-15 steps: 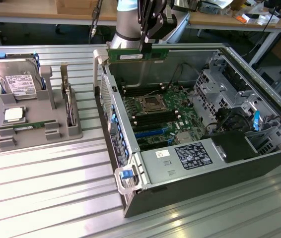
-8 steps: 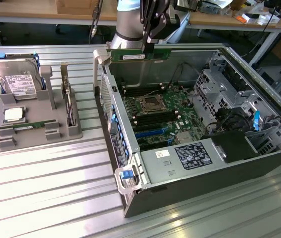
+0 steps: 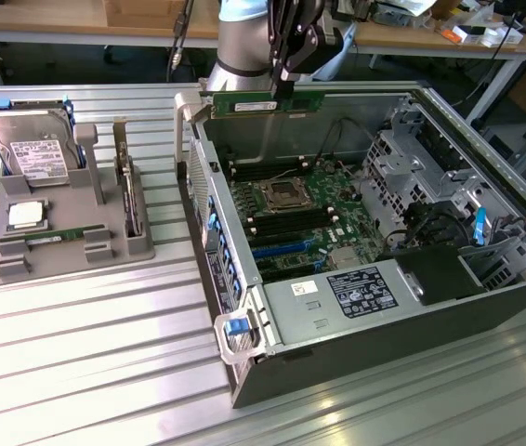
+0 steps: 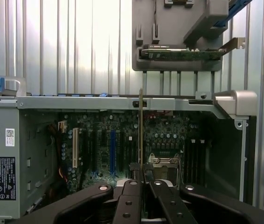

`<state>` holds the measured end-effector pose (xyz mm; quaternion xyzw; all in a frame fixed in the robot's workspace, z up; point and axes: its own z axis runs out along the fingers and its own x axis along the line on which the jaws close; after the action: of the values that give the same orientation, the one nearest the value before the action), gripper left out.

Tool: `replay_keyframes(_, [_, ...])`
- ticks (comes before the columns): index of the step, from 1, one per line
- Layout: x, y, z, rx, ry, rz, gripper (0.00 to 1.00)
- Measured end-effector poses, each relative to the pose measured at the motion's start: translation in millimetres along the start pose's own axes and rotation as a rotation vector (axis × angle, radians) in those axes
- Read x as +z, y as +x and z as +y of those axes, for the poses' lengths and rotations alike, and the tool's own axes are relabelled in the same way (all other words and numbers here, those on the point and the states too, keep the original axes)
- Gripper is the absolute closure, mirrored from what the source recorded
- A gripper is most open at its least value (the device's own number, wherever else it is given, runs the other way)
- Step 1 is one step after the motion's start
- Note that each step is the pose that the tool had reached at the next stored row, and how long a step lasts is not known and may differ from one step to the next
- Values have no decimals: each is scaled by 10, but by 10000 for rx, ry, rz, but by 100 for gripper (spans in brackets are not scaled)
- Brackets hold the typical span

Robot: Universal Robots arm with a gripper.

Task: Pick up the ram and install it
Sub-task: 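Pick up the ram and move it above insertion slot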

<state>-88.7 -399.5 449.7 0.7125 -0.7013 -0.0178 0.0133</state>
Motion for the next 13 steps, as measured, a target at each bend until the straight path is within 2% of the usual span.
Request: replay_keyframes(13, [-3, 1, -100, 0, 0, 5, 88])
